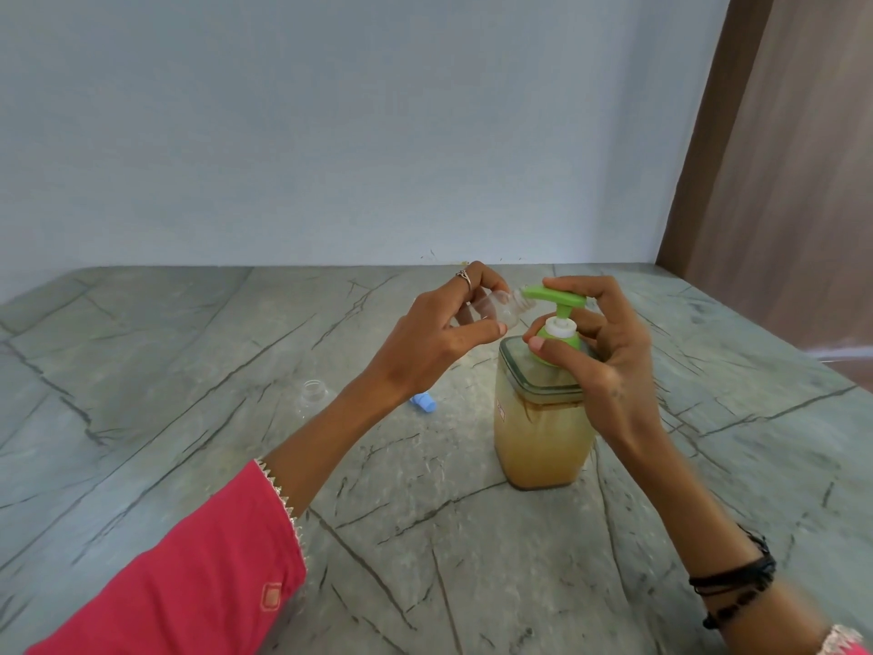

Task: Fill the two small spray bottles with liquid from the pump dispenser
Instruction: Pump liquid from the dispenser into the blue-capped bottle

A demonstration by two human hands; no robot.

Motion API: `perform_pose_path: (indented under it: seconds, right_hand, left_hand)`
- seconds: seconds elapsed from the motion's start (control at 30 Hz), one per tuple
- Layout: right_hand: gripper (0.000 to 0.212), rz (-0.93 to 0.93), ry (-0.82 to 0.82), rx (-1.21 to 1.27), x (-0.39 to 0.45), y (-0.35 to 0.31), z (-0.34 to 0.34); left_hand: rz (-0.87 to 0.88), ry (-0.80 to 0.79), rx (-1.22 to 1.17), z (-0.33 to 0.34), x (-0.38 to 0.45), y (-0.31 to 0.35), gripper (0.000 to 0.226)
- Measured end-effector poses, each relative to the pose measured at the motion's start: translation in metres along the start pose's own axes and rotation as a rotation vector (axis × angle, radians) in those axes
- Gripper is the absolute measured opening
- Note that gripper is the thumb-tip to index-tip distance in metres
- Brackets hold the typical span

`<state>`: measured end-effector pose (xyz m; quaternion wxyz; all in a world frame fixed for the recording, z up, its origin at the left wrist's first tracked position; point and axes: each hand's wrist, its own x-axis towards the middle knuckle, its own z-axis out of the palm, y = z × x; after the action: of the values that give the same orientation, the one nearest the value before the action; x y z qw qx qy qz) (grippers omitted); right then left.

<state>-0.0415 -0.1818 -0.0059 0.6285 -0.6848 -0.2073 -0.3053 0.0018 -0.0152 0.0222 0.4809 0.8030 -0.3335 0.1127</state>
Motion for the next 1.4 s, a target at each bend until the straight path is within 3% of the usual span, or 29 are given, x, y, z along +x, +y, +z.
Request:
perform_pose_path:
  seconds: [0.23, 0.57, 0.9, 1.4]
  right_hand:
    - [0.036, 0.011, 0.004, -0.005, 0.0012, 0.0008, -0.0006]
    - [0.025, 0.073, 0.059, 0.011, 0.0043, -0.0022, 0.0004]
    - [0.039, 0.004, 0.02, -0.027, 0.0, -0.0021, -0.0001]
    - [0.031, 0.07, 0.043, 0.045, 0.005, -0.003, 0.0004]
  left_hand:
    - [-0.001, -0.002, -0.001, 0.0002, 0.0005, 0.0013, 0.02]
    - [-0.015, -0.038, -0.021, 0.0022, 0.0003, -0.0033, 0.031]
    - [-0.017, -0.016, -0.033, 0.0003, 0.0015, -0.0002, 0.018]
    - [-0.007, -0.028, -0.034, 0.0003, 0.0011, 0.0008, 0.02]
